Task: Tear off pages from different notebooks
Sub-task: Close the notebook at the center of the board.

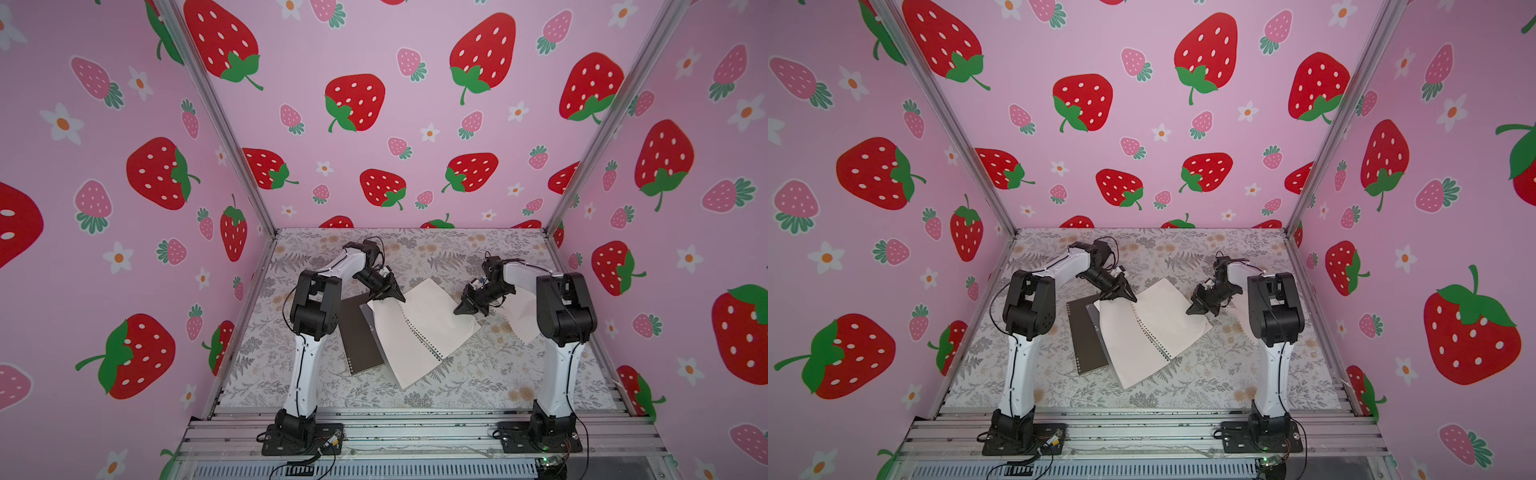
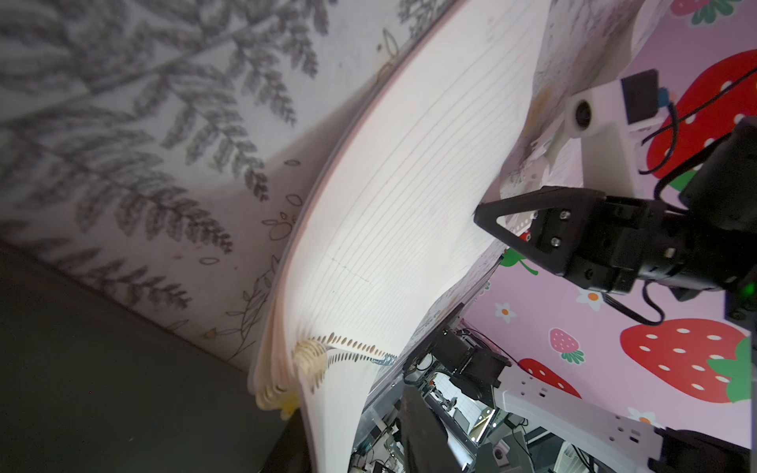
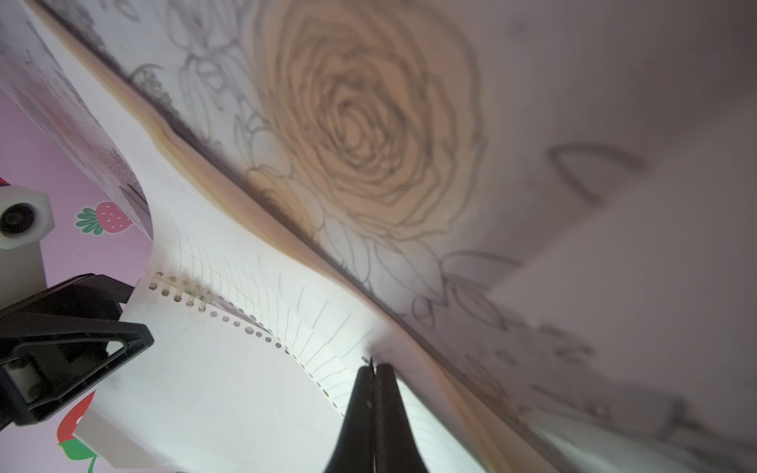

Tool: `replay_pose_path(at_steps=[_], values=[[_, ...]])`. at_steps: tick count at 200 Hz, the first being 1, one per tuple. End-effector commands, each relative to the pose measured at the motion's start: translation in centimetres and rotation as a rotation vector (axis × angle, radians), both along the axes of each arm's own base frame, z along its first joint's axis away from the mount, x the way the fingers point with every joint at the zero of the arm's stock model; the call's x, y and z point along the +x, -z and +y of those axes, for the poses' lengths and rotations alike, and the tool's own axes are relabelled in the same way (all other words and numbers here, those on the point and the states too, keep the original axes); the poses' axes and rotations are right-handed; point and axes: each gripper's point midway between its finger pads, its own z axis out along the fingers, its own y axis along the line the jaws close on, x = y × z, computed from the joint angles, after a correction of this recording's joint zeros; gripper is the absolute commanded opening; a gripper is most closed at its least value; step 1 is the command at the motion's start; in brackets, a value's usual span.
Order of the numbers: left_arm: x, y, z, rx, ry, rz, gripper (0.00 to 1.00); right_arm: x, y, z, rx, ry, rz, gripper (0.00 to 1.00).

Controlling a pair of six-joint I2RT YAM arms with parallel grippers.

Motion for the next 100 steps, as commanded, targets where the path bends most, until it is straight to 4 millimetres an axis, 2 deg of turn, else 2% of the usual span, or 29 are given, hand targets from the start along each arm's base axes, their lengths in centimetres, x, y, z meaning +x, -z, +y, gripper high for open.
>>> replay_pose_path(at_steps=[1, 31, 65, 100], values=[[1.1, -3.0, -2.2, -0.128, -0.036, -0.027, 0.33, -3.7, 4.6, -1.3, -0.140, -0.077, 0.121, 0.01], [0.4, -3.6, -1.9, -0.125, -0.040, 0.003, 0.34, -4.0, 5.1, -1.5, -0.154, -0.085, 0.129, 0.01], [-2.2, -1.7, -0.4, -0.033, -0.017, 0.059, 0.30, -3.9, 5.3, -1.4, -0.154, -0.082, 0.121, 0.01], [-4.9, -0.1, 1.1, 0.047, 0.037, 0.074, 0.39, -3.9, 5.5, -1.4, -0.153, -0.079, 0.120, 0.02]])
